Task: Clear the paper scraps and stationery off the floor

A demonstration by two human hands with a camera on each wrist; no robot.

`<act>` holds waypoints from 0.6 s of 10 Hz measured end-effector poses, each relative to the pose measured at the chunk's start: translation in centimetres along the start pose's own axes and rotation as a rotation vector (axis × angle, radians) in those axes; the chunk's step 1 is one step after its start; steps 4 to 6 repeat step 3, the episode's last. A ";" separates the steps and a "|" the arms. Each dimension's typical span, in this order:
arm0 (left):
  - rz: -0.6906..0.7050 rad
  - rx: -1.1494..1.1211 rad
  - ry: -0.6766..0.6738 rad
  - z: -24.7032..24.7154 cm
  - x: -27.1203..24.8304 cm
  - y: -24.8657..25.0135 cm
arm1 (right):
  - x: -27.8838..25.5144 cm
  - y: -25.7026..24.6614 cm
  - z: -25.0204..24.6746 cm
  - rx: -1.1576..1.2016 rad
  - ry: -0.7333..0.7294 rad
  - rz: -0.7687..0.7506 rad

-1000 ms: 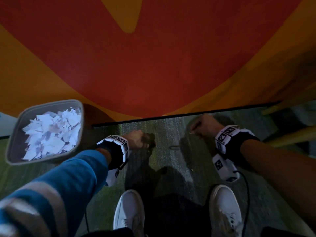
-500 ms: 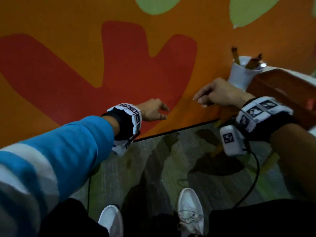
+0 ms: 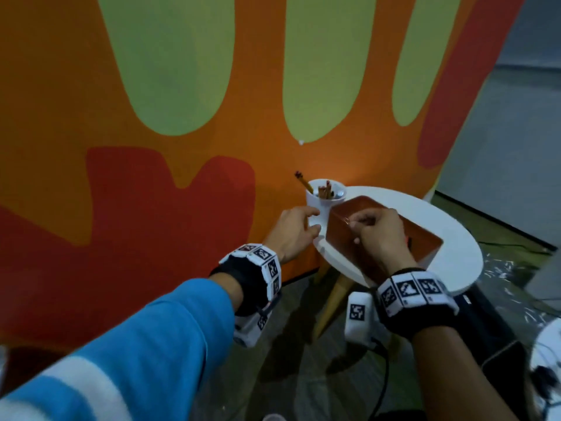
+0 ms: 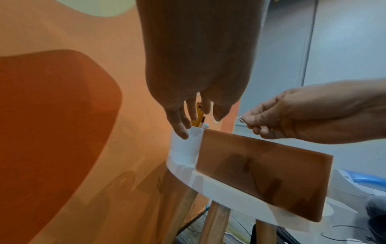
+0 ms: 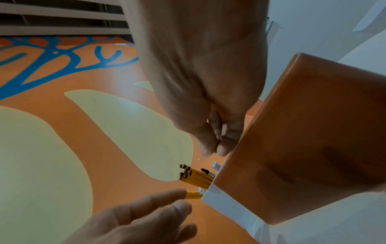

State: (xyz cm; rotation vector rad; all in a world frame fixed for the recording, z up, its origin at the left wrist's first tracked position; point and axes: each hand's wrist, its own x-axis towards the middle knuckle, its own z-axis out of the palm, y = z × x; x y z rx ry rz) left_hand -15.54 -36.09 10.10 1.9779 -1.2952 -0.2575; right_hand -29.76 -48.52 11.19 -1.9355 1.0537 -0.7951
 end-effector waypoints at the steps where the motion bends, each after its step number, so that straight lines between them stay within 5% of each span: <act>1: 0.032 0.020 0.026 0.7 0.5 1.2 | 0.4 0.0 -0.8 -0.018 0.148 -0.022; 2: 0.075 0.019 0.038 0.5 0.5 1.8 | 1.1 0.9 -1.1 -0.048 0.240 0.002; 6: 0.085 0.039 0.058 -0.5 0.3 1.6 | 1.1 1.4 -1.2 -0.114 0.218 0.018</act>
